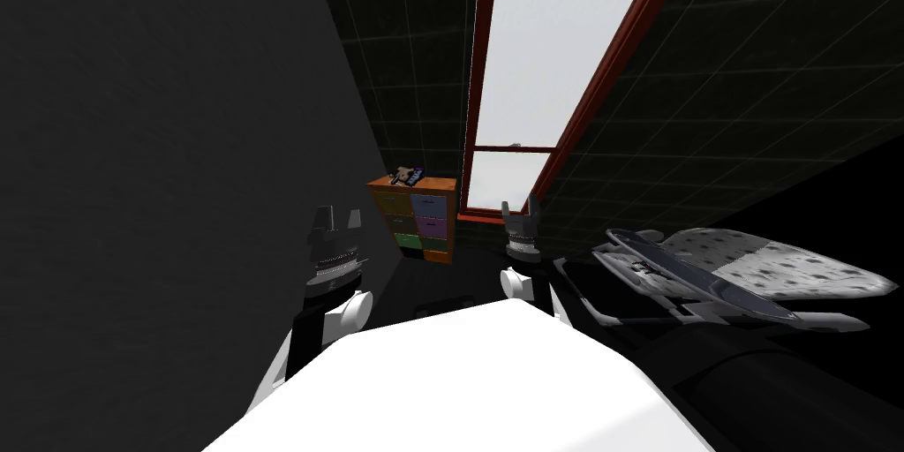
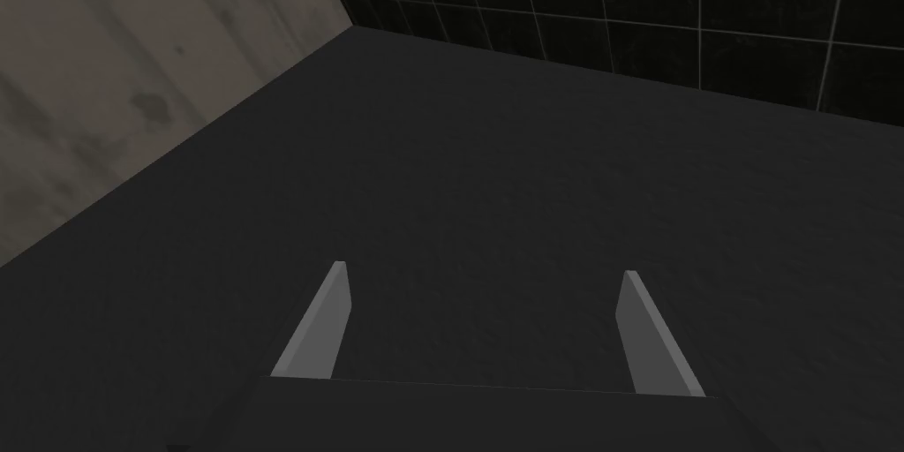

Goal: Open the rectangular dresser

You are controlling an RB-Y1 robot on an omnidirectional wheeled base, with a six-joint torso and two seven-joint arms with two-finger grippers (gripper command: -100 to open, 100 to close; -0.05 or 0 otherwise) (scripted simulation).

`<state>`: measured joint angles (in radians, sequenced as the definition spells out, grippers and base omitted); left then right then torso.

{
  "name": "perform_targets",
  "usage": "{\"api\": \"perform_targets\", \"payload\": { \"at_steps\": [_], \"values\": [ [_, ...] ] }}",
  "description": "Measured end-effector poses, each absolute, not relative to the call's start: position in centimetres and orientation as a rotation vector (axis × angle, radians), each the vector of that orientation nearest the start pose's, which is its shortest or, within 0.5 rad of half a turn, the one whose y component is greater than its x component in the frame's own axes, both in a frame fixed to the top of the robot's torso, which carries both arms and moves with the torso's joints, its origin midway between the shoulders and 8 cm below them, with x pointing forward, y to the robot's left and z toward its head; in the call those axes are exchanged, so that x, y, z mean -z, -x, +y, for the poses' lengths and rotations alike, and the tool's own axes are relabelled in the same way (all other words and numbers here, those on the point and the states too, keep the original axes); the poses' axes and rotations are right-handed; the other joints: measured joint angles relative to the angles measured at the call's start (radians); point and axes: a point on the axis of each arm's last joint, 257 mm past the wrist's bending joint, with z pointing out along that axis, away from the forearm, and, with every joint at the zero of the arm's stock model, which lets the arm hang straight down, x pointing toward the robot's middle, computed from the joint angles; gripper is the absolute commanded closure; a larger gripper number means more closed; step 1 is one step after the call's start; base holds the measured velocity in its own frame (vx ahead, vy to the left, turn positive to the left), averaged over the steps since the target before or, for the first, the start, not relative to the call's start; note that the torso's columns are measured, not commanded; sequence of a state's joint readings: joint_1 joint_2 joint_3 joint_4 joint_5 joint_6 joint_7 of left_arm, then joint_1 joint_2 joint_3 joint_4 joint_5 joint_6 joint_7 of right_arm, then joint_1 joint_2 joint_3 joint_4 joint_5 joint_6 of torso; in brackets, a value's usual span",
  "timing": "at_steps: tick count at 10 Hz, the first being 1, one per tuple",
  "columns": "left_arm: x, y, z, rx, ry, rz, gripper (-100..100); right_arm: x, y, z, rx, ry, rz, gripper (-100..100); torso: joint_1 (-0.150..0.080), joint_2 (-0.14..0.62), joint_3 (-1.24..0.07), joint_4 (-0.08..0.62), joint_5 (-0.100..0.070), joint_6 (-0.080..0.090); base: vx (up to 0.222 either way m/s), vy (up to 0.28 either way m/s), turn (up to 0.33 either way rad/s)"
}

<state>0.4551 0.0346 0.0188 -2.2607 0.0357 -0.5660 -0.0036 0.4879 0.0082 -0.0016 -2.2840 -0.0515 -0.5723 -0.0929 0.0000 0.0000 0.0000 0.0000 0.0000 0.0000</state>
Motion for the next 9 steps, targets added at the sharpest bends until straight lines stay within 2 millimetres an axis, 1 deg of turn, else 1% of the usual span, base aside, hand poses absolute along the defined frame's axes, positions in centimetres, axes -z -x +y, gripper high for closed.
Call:
{"api": "perform_targets", "payload": {
  "at_steps": [1,2,9],
  "values": [
    [-4.31,-33.78,28.01,1.339,0.581,0.556,0,-4.34,-32.95,-28.37,-1.442,-0.655,0.485,0,0.000,0.040,-0.082,0.041,0.000,0.000,0.000,0.000,0.000],
    [-4.31,-33.78,28.01,1.339,0.581,0.556,0,-4.35,-32.95,-28.37,-1.442,-0.655,0.485,0,0.000,0.104,-0.209,0.105,0.000,0.000,0.000,0.000,0.000],
    [-4.32,-33.77,28.01,1.339,0.581,0.556,0,-4.36,-32.94,-28.37,-1.442,-0.654,0.485,0,0.000,0.618,-1.234,0.617,0.000,0.000,0.000,0.000,0.000]
  ]
}}
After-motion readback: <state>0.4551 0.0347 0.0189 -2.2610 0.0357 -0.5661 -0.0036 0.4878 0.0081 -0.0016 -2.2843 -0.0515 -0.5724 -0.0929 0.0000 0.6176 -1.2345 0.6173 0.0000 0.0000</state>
